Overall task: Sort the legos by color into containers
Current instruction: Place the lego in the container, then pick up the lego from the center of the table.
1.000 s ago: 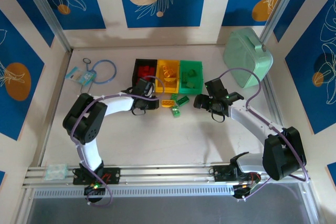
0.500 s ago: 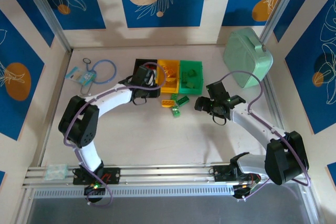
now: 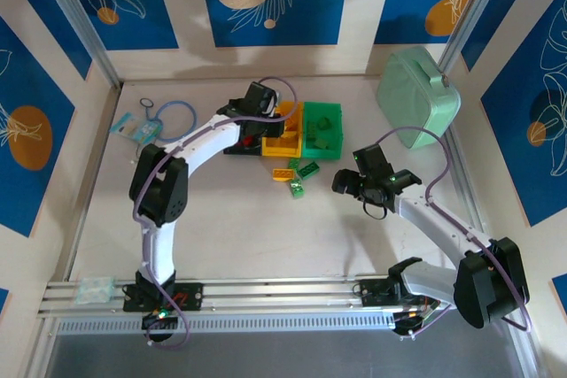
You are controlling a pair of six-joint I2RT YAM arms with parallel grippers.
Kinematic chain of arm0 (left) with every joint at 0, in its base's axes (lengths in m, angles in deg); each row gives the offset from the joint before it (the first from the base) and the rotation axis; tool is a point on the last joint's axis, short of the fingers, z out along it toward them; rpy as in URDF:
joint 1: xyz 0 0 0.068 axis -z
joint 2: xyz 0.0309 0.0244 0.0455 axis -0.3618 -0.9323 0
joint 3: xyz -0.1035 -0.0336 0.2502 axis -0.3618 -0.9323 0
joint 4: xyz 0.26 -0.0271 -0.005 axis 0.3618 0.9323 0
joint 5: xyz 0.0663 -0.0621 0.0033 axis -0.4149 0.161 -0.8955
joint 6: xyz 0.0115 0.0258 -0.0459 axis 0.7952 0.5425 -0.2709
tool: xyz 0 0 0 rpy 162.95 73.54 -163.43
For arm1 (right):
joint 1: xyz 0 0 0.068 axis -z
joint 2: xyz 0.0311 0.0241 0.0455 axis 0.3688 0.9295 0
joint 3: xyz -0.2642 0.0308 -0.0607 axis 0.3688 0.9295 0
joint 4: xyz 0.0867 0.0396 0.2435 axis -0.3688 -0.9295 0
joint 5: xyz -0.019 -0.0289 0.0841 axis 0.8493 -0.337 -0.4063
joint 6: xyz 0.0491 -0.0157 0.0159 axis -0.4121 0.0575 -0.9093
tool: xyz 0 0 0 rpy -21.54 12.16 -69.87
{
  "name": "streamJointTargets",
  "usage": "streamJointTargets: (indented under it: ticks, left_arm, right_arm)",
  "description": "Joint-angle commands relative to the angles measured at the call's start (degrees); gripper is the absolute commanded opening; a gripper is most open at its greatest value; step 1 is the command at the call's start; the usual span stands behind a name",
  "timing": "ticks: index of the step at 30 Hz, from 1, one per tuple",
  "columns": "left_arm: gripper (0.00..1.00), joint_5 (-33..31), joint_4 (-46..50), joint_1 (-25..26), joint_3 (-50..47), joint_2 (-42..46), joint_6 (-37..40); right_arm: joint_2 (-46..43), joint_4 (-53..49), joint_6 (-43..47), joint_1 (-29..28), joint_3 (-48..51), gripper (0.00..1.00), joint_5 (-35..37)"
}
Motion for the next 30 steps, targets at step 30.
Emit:
streamJointTargets:
  ticks: [30]
  left_arm:
    - [0.46, -1.89, -13.41, -0.74, -29.5, 22.11, -3.9]
  right_arm:
    - [7.59, -2.26, 5.55, -9.58, -9.54, 0.88, -1.02]
